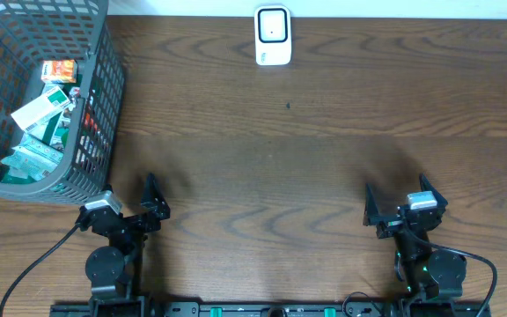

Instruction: Scan the item barcode

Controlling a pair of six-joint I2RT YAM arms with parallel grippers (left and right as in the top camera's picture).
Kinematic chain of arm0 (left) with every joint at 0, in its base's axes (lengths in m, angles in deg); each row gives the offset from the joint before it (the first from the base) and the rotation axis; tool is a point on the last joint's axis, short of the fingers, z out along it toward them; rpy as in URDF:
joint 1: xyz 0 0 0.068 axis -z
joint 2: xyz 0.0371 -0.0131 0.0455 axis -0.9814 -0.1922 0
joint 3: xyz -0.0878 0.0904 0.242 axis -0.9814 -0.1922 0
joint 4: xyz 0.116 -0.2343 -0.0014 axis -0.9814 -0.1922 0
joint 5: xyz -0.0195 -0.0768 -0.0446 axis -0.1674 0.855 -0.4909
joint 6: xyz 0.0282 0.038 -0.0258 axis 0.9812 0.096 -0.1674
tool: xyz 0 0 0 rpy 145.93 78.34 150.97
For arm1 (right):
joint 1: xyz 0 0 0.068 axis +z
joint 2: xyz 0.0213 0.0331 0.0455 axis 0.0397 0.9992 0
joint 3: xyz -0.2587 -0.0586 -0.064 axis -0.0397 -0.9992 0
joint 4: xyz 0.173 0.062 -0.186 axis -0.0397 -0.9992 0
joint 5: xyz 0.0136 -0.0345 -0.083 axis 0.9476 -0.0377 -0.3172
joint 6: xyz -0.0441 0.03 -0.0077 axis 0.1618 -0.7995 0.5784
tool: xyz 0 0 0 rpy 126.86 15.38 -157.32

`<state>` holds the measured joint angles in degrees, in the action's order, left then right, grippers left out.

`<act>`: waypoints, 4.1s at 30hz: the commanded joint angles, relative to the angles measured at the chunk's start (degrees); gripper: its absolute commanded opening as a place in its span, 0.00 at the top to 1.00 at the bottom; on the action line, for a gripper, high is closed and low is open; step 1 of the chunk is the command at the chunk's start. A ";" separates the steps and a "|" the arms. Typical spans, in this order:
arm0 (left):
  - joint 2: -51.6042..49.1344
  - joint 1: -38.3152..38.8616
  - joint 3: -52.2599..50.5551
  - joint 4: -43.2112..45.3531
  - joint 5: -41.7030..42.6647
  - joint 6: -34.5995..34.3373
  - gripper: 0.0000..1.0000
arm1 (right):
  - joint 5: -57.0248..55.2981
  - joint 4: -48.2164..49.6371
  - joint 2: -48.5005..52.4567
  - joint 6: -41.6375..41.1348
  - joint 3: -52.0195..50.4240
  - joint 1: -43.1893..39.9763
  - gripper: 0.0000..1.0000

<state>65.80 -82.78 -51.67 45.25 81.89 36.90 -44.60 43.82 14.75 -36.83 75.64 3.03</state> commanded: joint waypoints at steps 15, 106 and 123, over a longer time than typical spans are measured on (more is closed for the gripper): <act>0.28 0.17 -0.44 -2.73 -1.05 0.55 0.04 | -0.26 -0.24 0.07 -0.24 -0.04 0.20 0.01; 0.28 0.17 -0.44 -2.73 -1.07 0.55 0.03 | -0.24 -0.24 0.07 -0.24 -0.04 0.20 0.01; 0.28 0.17 -0.44 -2.73 -1.07 0.55 0.04 | -0.26 -0.22 0.07 -0.24 -0.04 0.20 0.01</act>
<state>65.80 -82.78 -51.67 45.25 81.78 36.90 -44.60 43.82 14.75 -36.83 75.64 3.03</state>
